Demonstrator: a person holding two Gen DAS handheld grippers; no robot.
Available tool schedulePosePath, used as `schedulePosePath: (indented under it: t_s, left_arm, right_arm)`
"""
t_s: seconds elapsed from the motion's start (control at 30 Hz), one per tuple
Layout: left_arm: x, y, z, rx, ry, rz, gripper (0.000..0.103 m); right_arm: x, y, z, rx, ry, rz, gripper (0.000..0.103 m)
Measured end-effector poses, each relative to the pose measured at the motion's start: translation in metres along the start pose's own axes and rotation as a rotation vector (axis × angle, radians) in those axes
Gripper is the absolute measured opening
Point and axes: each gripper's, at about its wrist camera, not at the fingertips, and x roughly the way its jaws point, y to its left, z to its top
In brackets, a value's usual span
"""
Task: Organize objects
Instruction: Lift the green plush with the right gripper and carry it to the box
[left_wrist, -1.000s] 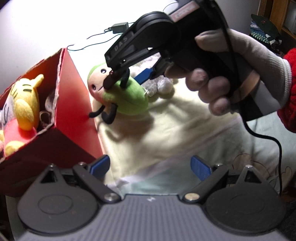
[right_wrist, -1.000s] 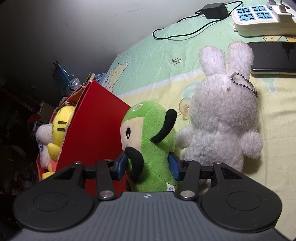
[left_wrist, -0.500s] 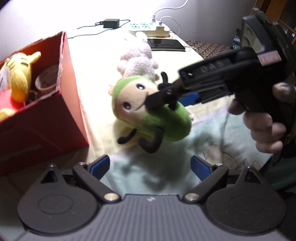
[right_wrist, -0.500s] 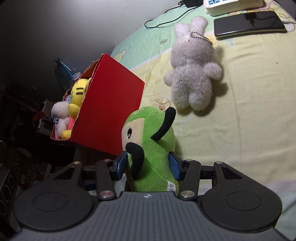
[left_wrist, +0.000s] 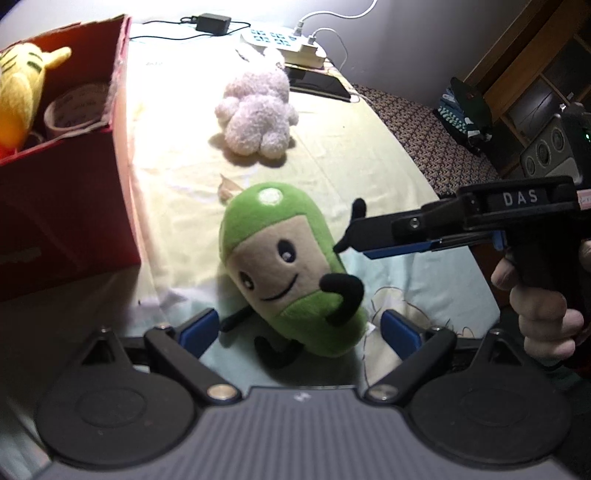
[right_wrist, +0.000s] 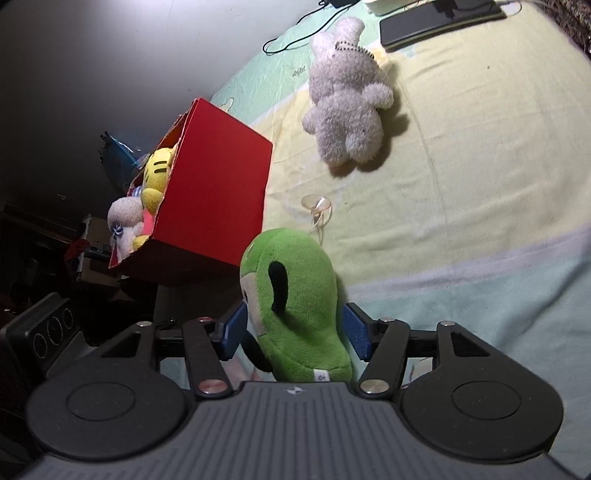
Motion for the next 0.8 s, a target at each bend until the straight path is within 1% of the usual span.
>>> schedulePosePath:
  t_s: [0.1,0.17,0.23,0.27,0.3,0.33,0.43,0.5,0.63,0.7,0.8]
  left_arm:
    - [0.011,0.002,0.007,-0.014,0.008,-0.019,0.093]
    - [0.021,0.001,0.012,-0.021,0.024,-0.032,0.092]
    - [0.029,0.000,0.015,-0.022,0.044,-0.033,0.084]
    - [0.032,-0.001,0.016,-0.019,0.052,-0.037,0.079]
    - [0.032,-0.003,0.016,-0.013,0.053,-0.026,0.080]
    - [0.032,-0.005,0.014,-0.001,0.052,-0.017,0.080]
    - [0.025,-0.010,0.011,0.035,0.045,-0.014,0.078]
    - [0.016,-0.017,0.012,0.074,0.019,-0.008,0.078]
    - [-0.014,-0.031,0.021,0.159,-0.078,0.018,0.078]
    - [-0.033,-0.032,0.029,0.176,-0.132,0.025,0.078]
    - [-0.063,-0.023,0.044,0.172,-0.216,0.025,0.078]
  right_arm:
    - [0.008,-0.004,0.004,0.020,-0.001,-0.002,0.061]
    - [0.019,-0.006,0.005,0.032,0.016,-0.032,0.062]
    - [0.026,-0.010,0.003,0.069,0.037,0.008,0.063]
    - [0.028,-0.010,0.001,0.089,0.051,0.033,0.057]
    - [0.030,-0.009,-0.001,0.100,0.058,0.057,0.053]
    - [0.029,-0.007,-0.004,0.101,0.056,0.059,0.050]
    - [0.021,0.001,-0.007,0.068,0.043,0.053,0.048]
    - [0.011,0.007,-0.007,0.055,0.018,0.068,0.048]
    - [-0.013,0.026,-0.002,0.030,-0.068,0.116,0.048]
    - [-0.021,0.038,0.004,0.012,-0.115,0.142,0.048]
    - [-0.028,0.063,0.013,-0.034,-0.192,0.186,0.048]
